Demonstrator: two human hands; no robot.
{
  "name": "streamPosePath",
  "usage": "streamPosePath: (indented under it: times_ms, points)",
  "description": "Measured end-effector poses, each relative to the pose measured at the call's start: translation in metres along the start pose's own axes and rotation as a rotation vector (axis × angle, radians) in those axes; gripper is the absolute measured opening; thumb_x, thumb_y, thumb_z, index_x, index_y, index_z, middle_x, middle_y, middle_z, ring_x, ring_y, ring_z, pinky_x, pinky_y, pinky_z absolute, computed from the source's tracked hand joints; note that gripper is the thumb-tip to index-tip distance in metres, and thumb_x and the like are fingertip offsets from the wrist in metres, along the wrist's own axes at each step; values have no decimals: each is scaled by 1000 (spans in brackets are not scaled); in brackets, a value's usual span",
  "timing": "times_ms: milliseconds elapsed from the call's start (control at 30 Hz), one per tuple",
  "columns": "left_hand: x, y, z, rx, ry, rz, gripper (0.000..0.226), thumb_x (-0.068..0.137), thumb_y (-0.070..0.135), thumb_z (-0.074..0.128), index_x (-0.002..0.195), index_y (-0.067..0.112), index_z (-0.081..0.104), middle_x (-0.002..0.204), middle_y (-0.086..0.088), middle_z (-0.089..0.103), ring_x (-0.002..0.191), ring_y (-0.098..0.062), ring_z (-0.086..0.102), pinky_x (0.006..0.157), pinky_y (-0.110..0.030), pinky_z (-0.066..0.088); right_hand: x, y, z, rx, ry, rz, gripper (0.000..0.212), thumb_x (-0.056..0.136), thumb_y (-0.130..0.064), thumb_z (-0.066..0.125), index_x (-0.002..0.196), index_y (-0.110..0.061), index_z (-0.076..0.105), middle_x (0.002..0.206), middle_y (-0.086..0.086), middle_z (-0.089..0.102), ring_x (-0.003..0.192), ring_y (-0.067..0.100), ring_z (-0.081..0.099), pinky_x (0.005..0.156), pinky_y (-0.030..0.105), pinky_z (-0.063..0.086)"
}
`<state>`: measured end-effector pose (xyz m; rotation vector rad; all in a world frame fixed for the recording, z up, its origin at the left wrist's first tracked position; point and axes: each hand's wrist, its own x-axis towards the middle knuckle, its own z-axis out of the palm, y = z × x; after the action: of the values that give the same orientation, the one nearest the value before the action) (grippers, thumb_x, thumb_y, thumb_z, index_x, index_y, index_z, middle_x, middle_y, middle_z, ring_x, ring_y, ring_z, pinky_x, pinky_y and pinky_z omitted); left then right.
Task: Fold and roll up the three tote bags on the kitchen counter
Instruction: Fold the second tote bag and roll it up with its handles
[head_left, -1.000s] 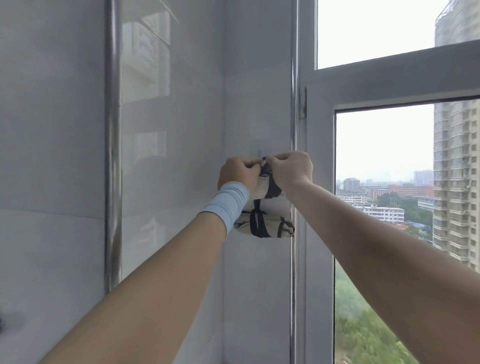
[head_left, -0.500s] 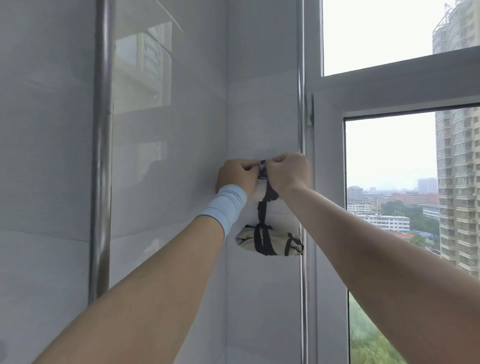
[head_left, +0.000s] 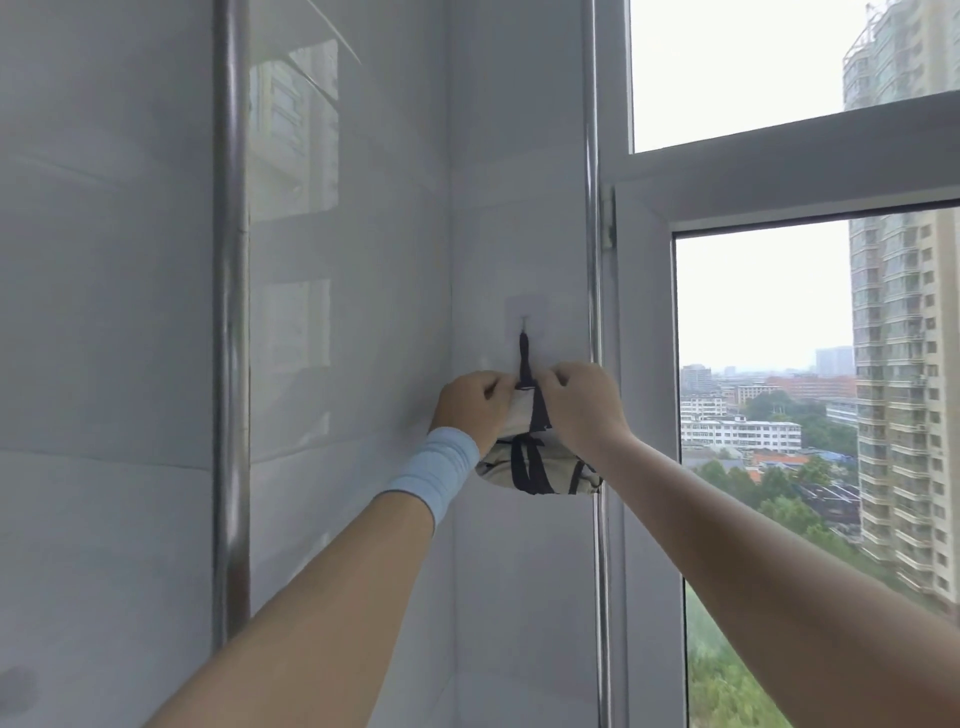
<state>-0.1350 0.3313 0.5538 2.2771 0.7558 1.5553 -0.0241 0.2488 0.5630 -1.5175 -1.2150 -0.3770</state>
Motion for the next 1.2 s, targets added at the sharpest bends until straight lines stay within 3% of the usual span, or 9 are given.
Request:
streamPosePath:
  times_ms: [133,267,367,467,667,767,867,1067,1200]
  points:
    - [-12,-12,4,5,-15,52,26,95,20,51,82,9,71,89,-4,66,85,-19,60,76,-28,45,-20,16,6,-54,8,-72,43,100,-24,50,57,-18,47,67,-3,45,59,13,41,53,26,24]
    - [-21,-17,5,-45,-10,75,21,93,17,56,107,17,72,108,-1,67,100,-15,60,89,-23,44,-30,33,13,-12,-3,-120,23,99,-24,53,94,-16,74,90,0,58,79,20,54,65,24,29]
    - [-21,-20,6,-51,-48,53,25,96,20,50,118,23,60,114,2,64,104,-14,58,92,-22,42,-25,29,11,-73,-1,-142,24,99,-25,52,108,-16,72,102,1,60,86,20,56,73,28,38]
    - [-19,-23,10,37,-25,104,28,99,20,44,119,16,62,123,-2,53,112,-15,52,100,-21,36,-25,31,10,-160,32,-159,27,100,-28,50,101,-14,72,99,2,58,84,26,59,73,35,48]
    - [-24,-33,9,229,-142,89,41,103,29,30,138,18,49,135,-6,51,123,-25,46,105,-37,37,-28,30,10,-417,9,-184,35,101,-38,39,115,-24,68,113,-1,60,106,24,50,88,36,40]
    - [-20,-26,0,354,-123,110,40,101,31,35,135,16,51,143,-7,45,129,-30,38,109,-37,31,-25,17,2,-377,-98,-123,37,100,-37,38,125,-23,61,122,3,52,114,26,47,92,39,42]
    - [-29,-10,-10,291,-92,102,45,100,34,39,140,15,45,147,-5,39,134,-27,30,111,-36,27,-33,5,-9,-394,-88,-118,43,99,-42,37,137,-28,49,131,4,48,121,26,45,99,41,38]
    - [-72,5,-23,262,59,124,36,91,29,52,126,21,50,132,-1,46,122,-24,37,97,-40,43,-70,-14,-39,-323,77,-213,27,99,-31,44,111,-27,67,121,1,53,108,23,53,95,36,38]
    - [-123,11,-22,163,20,115,29,90,24,52,117,20,58,118,0,55,112,-21,44,93,-39,45,-121,-9,-47,-262,72,-211,24,98,-28,44,96,-23,67,107,-1,56,91,23,57,77,32,43]
